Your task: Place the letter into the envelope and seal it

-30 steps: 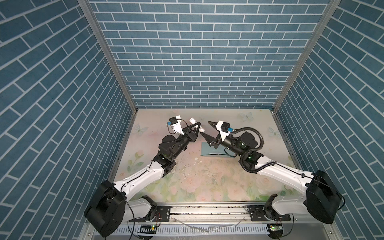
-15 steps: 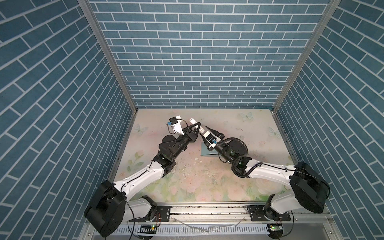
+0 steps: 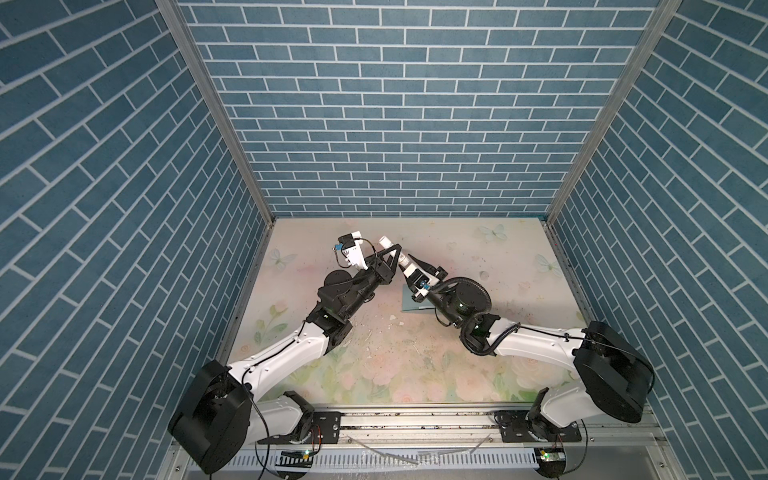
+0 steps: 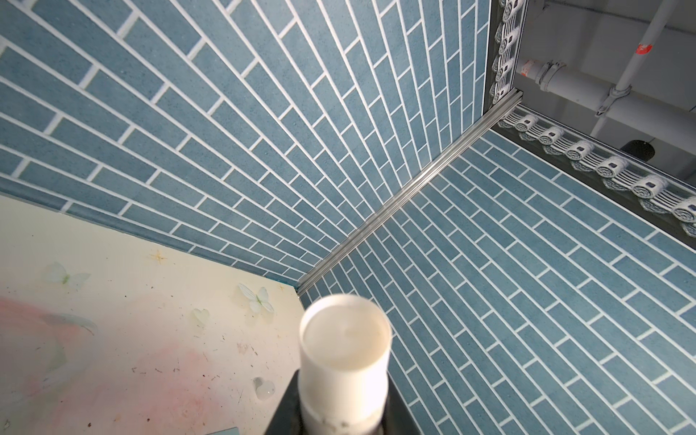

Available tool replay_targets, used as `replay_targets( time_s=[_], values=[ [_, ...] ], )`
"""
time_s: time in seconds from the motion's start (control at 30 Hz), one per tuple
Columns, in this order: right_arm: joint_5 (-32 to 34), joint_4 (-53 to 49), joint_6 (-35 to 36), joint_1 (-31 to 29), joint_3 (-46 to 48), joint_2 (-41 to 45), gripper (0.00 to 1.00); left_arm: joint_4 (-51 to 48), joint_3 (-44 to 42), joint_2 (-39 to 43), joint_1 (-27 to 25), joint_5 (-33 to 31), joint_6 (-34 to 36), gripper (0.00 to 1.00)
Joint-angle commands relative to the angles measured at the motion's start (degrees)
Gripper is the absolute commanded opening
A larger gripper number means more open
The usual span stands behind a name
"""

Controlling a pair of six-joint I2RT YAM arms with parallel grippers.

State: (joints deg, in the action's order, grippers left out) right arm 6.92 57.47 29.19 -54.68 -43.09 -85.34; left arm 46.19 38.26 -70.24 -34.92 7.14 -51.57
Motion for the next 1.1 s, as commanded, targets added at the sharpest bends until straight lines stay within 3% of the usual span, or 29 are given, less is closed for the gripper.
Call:
replay_targets(
  time_s=[0.0,0.3,0.43,0.53,0.63,0.73,0.8,0.97,1.07],
  values=[
    [1.13,2.31,2.23,-0.52,-2.91,-0.22,0.3,0.57,-0.32,-0.53,-0.15,0.69,0.22,0.0],
    [0.05,-0.9,1.84,-1.22,-4.11,0.59,0.06,-0.28,-0.55,-1.14,-0.15,0.86,0.35,0.0],
    [-1.38,-3.32,-3.77,-0.85,-4.84,2.15,0.0,0.15,-0.55,-1.83,-0.15,1.42,0.69,0.0],
    [-8.56,-7.98,-16.82,2.85,-5.7,4.95,0.0,1.88,-0.83,-2.3,-0.15,2.24,1.5,0.0],
    [-22.05,-13.78,-33.11,8.98,-8.41,6.66,0.0,3.26,-0.73,-2.47,-0.15,3.57,2.82,0.0],
    [-34.72,-13.63,-46.81,13.41,-11.04,6.36,0.0,3.97,-0.31,-2.37,-0.15,5.09,4.57,0.0],
    [-39.67,-12.01,-57.16,16.22,-12.66,5.1,0.0,4.24,-0.14,-2.25,-0.15,5.97,5.64,0.0],
    [-49.23,5.23,-83.13,22.02,-14.03,-1.63,0.0,5.02,0.01,-1.86,-0.2,7.67,7.43,0.0],
    [-51.19,13.66,-93.79,23.34,-15.81,-6.15,0.0,5.14,0.15,-1.83,-0.34,8.24,7.97,0.0]
  ],
)
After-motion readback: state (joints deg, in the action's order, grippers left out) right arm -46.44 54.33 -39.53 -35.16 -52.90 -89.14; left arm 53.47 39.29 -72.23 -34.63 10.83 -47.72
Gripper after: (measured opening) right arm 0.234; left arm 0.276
